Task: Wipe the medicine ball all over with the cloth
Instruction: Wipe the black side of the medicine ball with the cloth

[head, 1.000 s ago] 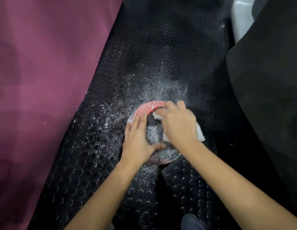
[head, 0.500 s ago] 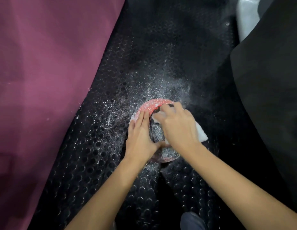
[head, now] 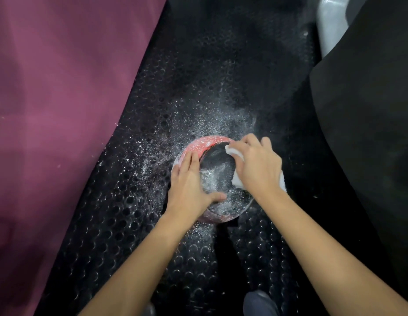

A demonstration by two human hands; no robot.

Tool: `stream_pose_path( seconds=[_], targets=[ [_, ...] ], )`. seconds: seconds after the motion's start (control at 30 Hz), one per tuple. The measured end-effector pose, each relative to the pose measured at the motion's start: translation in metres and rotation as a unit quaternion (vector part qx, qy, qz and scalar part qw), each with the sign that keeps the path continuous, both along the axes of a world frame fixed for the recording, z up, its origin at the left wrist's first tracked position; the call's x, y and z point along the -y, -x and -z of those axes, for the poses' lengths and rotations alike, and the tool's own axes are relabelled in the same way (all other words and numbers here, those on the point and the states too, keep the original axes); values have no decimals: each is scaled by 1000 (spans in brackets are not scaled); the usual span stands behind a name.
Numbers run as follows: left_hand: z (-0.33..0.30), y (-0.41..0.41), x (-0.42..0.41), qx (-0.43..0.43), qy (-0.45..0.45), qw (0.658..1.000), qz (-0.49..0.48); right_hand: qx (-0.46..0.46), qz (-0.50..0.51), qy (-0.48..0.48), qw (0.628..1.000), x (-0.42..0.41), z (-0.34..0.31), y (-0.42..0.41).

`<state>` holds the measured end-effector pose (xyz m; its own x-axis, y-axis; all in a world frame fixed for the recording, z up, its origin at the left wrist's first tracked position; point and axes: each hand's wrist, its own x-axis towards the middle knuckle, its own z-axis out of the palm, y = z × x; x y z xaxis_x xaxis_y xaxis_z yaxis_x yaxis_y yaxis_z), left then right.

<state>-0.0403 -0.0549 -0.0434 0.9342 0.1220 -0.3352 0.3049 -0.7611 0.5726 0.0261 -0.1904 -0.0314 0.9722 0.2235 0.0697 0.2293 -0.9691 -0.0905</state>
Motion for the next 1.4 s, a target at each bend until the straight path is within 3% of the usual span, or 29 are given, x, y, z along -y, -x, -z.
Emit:
stream_pose_path(
  seconds=[0.17,0.37,0.5,0.67,0.77,0.83,0.97,1.1,1.27,1.4],
  targets=[
    [-5,-9,-6,17,-62,995,71,20,-14,-30,999,-13,0,-2],
    [-6,1,-18,31,-14,999,41,34,-112,-21,993,-19,-3,15],
    [-6,8,-16,33,-4,999,38,-45,26,-43,998,-3,-5,-6],
    [-7,11,-19,34,-10,999,33,-3,-65,-31,997,-19,-6,12],
    [-7,14,-19,31,0,999,31,-72,24,-57,995,-8,-9,-7],
    [-5,12,-16,26,-7,999,33,-71,35,-26,997,-14,-10,-8],
    [-3,11,-16,24,-17,999,29,-34,-84,15,996,-35,-11,5],
    [-4,14,-14,28,-9,999,29,-90,42,-17,995,-15,-13,-13],
    [-5,11,-9,22,-27,999,34,-64,-76,47,994,-37,-18,-1],
    [-2,13,-12,27,-6,999,20,-106,38,-3,994,-10,-15,-19]
  ],
)
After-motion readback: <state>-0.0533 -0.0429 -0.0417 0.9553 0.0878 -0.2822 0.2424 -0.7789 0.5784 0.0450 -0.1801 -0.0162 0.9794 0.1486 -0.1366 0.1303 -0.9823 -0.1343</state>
